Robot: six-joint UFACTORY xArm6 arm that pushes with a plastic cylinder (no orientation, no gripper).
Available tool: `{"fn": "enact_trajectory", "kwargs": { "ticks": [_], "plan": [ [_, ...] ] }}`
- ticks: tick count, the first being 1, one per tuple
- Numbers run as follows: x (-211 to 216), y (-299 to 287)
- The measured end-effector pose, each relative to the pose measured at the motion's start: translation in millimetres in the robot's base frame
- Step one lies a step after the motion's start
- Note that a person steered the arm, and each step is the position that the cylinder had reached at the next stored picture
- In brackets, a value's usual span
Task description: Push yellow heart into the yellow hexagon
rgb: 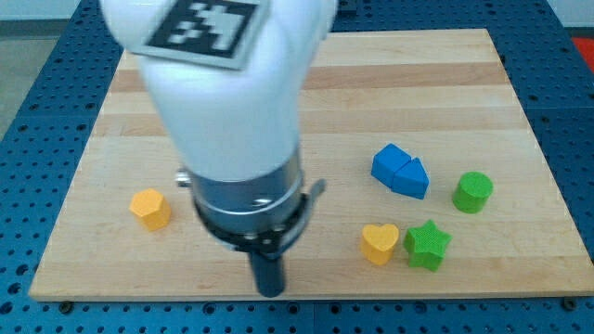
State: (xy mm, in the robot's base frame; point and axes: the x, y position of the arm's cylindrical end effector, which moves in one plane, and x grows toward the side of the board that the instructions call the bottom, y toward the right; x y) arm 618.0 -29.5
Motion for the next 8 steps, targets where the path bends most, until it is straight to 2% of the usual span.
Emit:
{"fn": "enact_trajectory", "kwargs": {
  "ticks": [2, 3, 4, 5, 7, 8],
  "plan": [
    [0.0, 85.1],
    [-16.9, 96.8],
    [-44.1, 81.0],
    [-43.7, 72.9],
    [-32.4, 132.1],
    [-54.1, 152.3]
  ]
}}
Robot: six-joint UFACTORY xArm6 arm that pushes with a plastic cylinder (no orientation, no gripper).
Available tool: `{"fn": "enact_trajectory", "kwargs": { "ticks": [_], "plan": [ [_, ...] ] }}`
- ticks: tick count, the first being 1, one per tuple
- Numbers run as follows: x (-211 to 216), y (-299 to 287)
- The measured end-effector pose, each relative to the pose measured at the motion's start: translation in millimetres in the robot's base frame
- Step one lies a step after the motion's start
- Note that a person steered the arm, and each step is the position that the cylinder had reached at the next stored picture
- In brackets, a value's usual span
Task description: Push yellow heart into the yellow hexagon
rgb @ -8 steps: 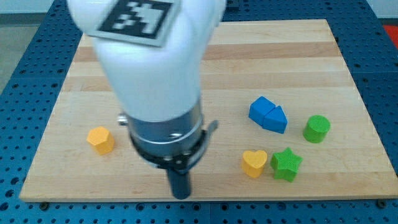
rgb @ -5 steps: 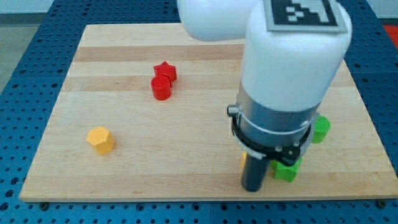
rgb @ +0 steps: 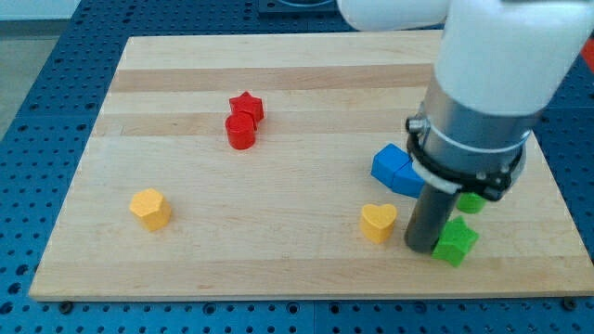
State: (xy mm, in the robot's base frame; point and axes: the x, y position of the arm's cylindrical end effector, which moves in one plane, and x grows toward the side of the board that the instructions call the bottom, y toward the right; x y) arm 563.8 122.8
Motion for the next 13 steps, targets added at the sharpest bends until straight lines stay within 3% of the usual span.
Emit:
{"fn": "enact_trajectory", "kwargs": {
  "ticks": [1, 3, 5, 6, 9, 13],
  "plan": [
    [-24.4, -13.4],
    [-26.0, -154.0],
    [-25.9, -73.5],
    [3.0, -68.0],
    [6.2, -220.7],
    [21.8, -224.8]
  ]
}}
